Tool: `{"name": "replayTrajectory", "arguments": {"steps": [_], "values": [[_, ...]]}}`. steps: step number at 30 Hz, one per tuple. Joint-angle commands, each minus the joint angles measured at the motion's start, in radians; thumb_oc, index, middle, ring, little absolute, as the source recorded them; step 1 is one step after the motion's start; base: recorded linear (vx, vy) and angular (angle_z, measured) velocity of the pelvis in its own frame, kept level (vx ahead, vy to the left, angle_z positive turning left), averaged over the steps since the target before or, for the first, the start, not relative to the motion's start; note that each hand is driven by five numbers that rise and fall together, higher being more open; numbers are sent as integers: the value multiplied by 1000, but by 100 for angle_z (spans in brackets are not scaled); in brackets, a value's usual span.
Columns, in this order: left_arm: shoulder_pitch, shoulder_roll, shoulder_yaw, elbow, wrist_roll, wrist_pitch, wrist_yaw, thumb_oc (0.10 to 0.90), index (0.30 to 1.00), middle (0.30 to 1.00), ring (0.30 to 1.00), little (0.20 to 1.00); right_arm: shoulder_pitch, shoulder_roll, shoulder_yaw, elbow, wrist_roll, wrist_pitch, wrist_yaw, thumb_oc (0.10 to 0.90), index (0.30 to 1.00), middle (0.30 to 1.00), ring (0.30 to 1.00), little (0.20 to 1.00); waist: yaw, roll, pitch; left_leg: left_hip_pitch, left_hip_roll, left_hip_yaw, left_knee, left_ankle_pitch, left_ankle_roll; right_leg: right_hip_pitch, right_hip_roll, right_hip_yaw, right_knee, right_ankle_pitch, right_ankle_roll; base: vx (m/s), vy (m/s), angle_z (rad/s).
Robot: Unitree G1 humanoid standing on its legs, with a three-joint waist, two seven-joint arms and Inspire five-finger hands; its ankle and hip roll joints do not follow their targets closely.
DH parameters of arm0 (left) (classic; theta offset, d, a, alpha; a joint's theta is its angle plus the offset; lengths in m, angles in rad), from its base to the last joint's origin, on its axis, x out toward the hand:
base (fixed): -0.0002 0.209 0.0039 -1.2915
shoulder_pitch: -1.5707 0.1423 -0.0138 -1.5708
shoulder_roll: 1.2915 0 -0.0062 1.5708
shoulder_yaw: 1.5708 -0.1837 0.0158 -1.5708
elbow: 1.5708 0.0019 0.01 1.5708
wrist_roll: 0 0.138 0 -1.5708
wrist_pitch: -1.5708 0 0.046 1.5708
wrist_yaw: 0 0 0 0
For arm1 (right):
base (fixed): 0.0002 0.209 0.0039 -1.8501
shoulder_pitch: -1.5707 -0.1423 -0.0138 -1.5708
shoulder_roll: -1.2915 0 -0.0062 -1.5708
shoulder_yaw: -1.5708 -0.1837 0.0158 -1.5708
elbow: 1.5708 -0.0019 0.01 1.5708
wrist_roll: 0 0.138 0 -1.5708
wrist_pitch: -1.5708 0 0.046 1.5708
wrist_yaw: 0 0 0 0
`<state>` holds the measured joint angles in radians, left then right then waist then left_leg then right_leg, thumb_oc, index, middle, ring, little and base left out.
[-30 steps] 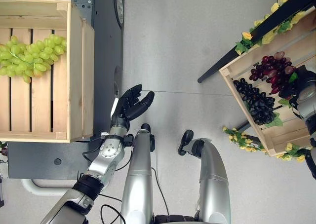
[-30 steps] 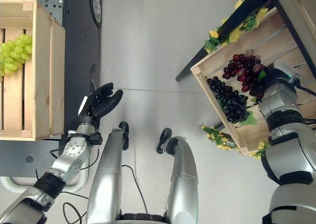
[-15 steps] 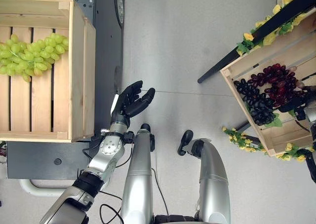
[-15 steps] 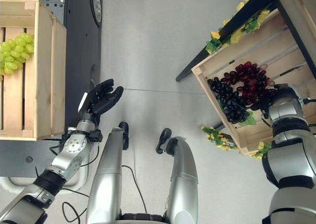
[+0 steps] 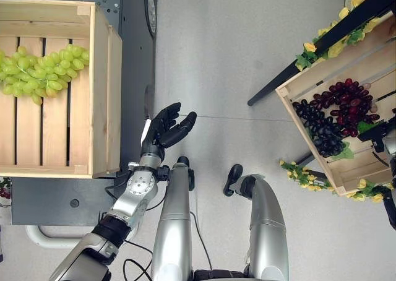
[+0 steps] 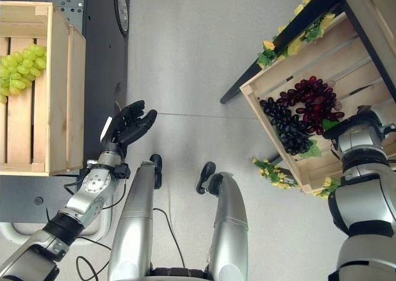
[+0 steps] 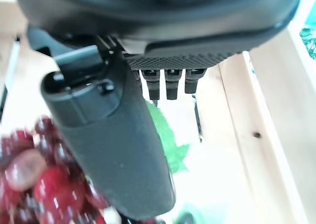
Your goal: Pick up the fruits from the basket on one side to the basket on the other side
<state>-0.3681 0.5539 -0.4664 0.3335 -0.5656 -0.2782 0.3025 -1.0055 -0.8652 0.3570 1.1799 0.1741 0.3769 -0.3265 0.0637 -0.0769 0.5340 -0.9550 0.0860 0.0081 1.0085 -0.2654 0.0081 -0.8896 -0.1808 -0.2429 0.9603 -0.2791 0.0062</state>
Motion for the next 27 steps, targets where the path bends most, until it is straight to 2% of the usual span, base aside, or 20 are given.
{"name": "replayTrajectory", "arguments": {"steps": [1, 2, 3, 4, 5, 6, 8, 10, 14, 17, 19, 27], "values": [[-30, -53, -5, -116, 3, -117, 11, 800, 900, 900, 900, 900, 3, -88, -28, -29, -46, -122, -303, 800, 900, 900, 900, 900, -5, 28, -14, 105, -29, 100, -51, -97, 81, 62, 59, -11, -53, 49, -32, -5, 72, 0], [-31, -54, -5, -116, 3, -118, 11, 800, 900, 900, 900, 900, 4, -86, -30, -33, -60, -132, -316, 800, 900, 900, 900, 900, -6, 28, -14, 106, -29, 100, -52, -97, 81, 62, 59, -10, -53, 49, -32, -10, 78, -2], [-30, -65, -7, -116, 3, -122, 22, 800, 900, 900, 900, 900, 18, -69, -38, -106, -107, -157, -389, 800, 900, 900, 900, 900, -12, 33, -14, 110, -29, 105, -56, -99, 84, 62, 59, -7, -53, 47, -31, -12, 75, -4], [-31, -73, -9, -113, 4, -128, 28, 800, 900, 900, 900, 900, 23, -60, -39, -153, -127, -161, -418, 800, 900, 900, 900, 900, -16, 36, -14, 111, -29, 109, -58, -99, 84, 60, 58, -4, -53, 46, -31, -17, 69, -5], [-33, -72, -8, -112, 4, -128, 28, 800, 900, 900, 900, 900, 21, -61, -40, -154, -127, -161, -418, 800, 900, 900, 900, 900, -17, 36, -14, 104, -29, 108, -56, -98, 84, 54, 57, -5, -51, 47, -32, -19, 83, -7], [-28, -85, -9, -110, 6, -137, 38, 800, 900, 900, 900, 900, 48, -40, -42, -255, -158, -164, -462, 800, 900, 900, 900, 900, -26, 41, -14, 116, -29, 117, -67, -99, 83, 59, 60, 4, -54, 42, -31, -17, 69, -6], [-23, -95, -3, -105, 8, -142, 42, 800, 900, 900, 900, 900, 89, -19, -46, -324, -206, -193, -474, 800, 900, 900, 900, 900, -33, 43, -14, 123, -29, 124, -76, -99, 84, 61, 60, 10, -56, 39, -30, -19, 84, -4], [-19, -114, 7, -90, 12, -156, 45, 800, 900, 900, 900, 900, 150, 10, -36, -451, -252, -212, -457, 800, 900, 900, 900, 900, -47, 45, -14, 134, -29, 135, -94, -96, 83, 64, 62, 20, -63, 34, -30, -23, 76, -5], [-12, -133, 22, -73, 27, -169, 52, 800, 900, 900, 900, 900, 266, 56, -30, -588, -295, -261, -409, 800, 900, 900, 900, 900, -68, 41, -14, 157, -23, 150, -114, -93, 82, 78, 63, 28, -73, 28, -27, -18, 38, -6], [-17, -143, 26, -61, 41, -174, 63, 800, 900, 900, 900, 900, 316, 90, -21, -634, -325, -301, -381, 800, 900, 900, 900, 900, -78, 37, -14, 174, -19, 158, -125, -92, 82, 91, 63, 32, -78, 24, -26, 10, 2, 0], [-16, -152, 24, -45, 46, -173, 70, 800, 900, 900, 900, 900, 353, 109, -1, -657, -366, -328, -366, 800, 900, 900, 900, 900, -83, 35, -14, 222, -18, 159, -142, -106, 77, 132, 64, 37, -86, 10, -14, 36, 1, -4], [-35, -184, 24, -8, 55, -156, 100, 800, 900, 900, 900, 900, 413, 185, 36, -700, -457, -377, -343, 800, 900, 900, 900, 900, -96, 37, -14, 319, -11, 174, -192, -95, 72, 221, 57, 39, -115, -3, -13, 1, -1, -5]]}}
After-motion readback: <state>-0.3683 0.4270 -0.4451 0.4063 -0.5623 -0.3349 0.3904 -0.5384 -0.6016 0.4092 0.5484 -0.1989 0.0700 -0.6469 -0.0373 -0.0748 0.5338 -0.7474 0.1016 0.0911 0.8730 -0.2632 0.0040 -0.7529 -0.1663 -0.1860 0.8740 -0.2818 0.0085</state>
